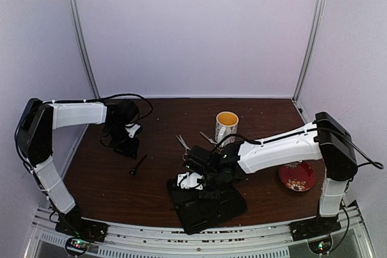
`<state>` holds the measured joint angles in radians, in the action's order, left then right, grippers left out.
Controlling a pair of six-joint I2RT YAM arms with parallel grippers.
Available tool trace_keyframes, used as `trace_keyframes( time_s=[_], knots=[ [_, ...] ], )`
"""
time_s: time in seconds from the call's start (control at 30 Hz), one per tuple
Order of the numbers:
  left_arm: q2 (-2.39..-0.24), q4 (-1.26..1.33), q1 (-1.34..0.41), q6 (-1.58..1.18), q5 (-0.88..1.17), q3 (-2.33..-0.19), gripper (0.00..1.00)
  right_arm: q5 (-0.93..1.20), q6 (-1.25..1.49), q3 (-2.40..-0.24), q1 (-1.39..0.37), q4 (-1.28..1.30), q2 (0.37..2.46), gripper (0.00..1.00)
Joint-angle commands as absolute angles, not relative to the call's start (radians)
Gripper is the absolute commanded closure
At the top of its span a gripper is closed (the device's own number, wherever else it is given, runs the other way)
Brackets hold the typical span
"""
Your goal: Sort the hair-cutting tools
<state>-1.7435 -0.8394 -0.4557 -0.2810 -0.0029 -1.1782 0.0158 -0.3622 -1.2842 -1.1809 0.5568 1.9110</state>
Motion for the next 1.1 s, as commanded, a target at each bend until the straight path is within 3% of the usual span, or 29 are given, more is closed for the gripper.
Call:
trace_keyframes(
  time_s=[0.0,0.43,0.63,1.07],
  knots=[
    [-1.709,-0.85,-0.446,-0.272,0.001,-1.189,0.63,-0.029,-0.351,-1.296,-1.183,0.546,1.936,0.69],
    [-1.72,-0.85,-0.447,-0.27,0.017,-1.19,0.63,0.051,-0.236,-1.279,-1.129,0.545,1.894,0.73],
    [-1.722,-0.85,-0.446,-0.268,0.017,-1.192,0.63,0.066,-0.157,-1.293,-1.128,0.561,1.857,0.67],
    [-1.723,-0.854,-0.446,-0.272,0.002,-1.193,0.63,0.041,-0.093,-1.354,-1.128,0.606,1.933,0.66]
  ],
)
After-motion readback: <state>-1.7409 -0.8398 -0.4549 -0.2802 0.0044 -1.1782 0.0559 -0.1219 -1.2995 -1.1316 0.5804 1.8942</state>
